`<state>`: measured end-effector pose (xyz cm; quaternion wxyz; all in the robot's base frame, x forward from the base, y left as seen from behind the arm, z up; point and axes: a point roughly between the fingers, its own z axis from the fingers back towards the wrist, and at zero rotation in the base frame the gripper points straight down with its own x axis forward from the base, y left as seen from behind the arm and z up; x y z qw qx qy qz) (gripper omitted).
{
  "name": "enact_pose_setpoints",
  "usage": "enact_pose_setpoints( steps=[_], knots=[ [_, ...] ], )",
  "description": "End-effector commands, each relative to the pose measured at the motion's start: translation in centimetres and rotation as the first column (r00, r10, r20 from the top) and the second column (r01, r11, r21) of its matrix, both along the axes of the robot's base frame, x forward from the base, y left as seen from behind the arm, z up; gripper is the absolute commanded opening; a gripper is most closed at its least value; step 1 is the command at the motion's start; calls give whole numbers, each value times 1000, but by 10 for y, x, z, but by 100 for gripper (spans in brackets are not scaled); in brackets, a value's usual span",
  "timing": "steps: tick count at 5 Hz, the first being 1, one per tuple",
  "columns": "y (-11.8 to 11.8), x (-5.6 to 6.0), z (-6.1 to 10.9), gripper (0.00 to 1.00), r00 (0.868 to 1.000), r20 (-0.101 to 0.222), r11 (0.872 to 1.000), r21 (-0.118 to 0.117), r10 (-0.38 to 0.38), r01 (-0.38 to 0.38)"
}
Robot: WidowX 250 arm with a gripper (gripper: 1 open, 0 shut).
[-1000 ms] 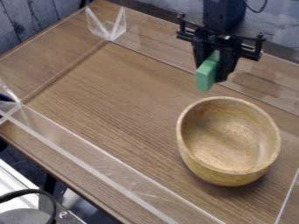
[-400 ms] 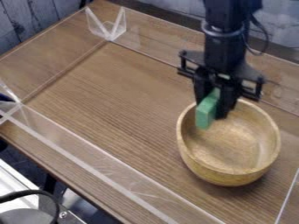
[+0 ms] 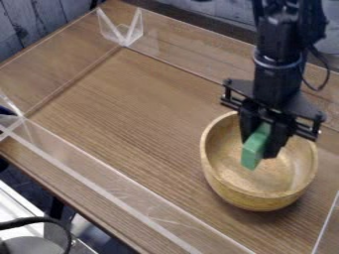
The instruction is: Put the green block in the brown bowl
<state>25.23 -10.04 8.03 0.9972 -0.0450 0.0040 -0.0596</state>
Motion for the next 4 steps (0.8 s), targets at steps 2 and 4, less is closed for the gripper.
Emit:
enact_pose_setpoints(
  steps=[2,4],
  knots=[
    [-1,4,-10,0,1000,17,1000,-7,-1,1],
    [1,4,-18,0,1000,4,1000,-8,3,-3]
  ],
)
